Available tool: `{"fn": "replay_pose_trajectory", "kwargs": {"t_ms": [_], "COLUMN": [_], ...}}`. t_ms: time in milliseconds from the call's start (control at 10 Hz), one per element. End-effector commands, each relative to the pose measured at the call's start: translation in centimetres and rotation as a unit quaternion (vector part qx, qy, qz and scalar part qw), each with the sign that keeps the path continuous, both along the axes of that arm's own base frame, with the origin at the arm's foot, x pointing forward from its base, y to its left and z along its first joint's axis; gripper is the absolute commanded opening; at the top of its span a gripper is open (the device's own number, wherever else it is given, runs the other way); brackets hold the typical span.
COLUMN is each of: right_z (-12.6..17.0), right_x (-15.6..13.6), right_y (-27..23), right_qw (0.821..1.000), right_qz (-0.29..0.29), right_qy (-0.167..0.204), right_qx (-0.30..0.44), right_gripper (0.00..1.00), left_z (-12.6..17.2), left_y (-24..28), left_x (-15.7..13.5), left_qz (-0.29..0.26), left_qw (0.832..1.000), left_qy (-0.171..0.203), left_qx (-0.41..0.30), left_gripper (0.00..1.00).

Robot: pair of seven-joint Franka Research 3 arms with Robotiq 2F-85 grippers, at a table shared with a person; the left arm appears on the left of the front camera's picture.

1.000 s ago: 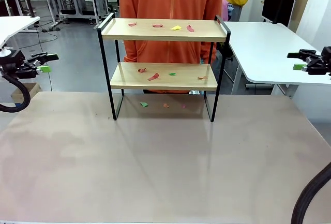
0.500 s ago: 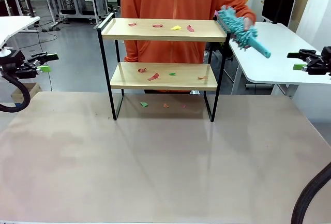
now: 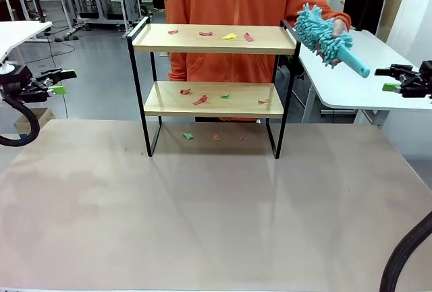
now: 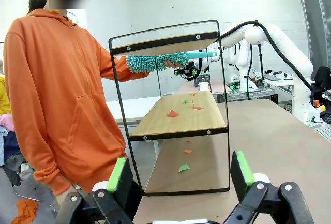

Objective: Clean the shelf.
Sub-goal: Pick up the Duster handed by the human.

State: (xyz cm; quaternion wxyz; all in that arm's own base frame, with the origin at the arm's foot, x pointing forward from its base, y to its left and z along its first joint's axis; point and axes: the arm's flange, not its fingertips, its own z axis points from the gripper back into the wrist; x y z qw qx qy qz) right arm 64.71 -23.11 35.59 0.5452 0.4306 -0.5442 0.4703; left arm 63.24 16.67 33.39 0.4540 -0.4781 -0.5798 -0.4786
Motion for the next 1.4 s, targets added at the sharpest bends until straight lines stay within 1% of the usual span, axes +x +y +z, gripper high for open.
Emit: {"fn": "replay_pose_trajectory", "kwargs": {"t_ms": [0, 600, 700, 800, 900, 1000, 1100, 1200, 1300], "right_z": [0.2, 0.2, 0.0, 2.5, 6.0, 9.2, 12.0, 14.0, 16.4], "right_x": [0.1, 0.1, 0.0, -0.1, -0.4, -0.6, -0.7, -0.3, -0.6], "right_y": [0.0, 0.0, 0.0, -0.9, -1.8, -2.5, -2.9, -1.3, 0.2], "right_qw": [1.000, 1.000, 1.000, 0.999, 0.996, 0.992, 0.987, 0.980, 0.968], "right_qz": [-0.004, -0.004, 0.000, 0.013, 0.020, 0.014, 0.004, 0.005, -0.008], "right_qy": [-0.005, -0.005, 0.000, 0.037, 0.063, 0.073, 0.073, 0.080, 0.099], "right_qx": [-0.001, -0.001, 0.000, -0.027, -0.061, -0.103, -0.142, -0.184, -0.231], "right_gripper": [1.00, 1.00, 1.00, 1.00, 1.00, 1.00, 1.00, 1.00, 1.00], "left_z": [0.0, 0.0, 0.0, 0.0, 0.0, 0.0, 0.0, 0.0, 0.0], "left_y": [0.0, 0.0, 0.0, 0.0, 0.0, 0.0, 0.0, 0.0, 0.0], "left_x": [0.0, 0.0, 0.0, 0.0, 0.0, 0.0, 0.0, 0.0, 0.0], "left_qz": [0.001, 0.001, 0.001, 0.001, 0.001, 0.001, 0.001, 0.001, 0.001], "left_qw": [1.000, 1.000, 1.000, 1.000, 1.000, 1.000, 1.000, 1.000, 1.000], "left_qy": [-0.007, -0.007, -0.007, -0.007, -0.007, -0.007, -0.007, -0.007, -0.007], "left_qx": [0.003, 0.003, 0.003, 0.003, 0.003, 0.003, 0.003, 0.003, 0.003], "left_gripper": [1.00, 1.00, 1.00, 1.00, 1.00, 1.00, 1.00, 1.00, 1.00]}}
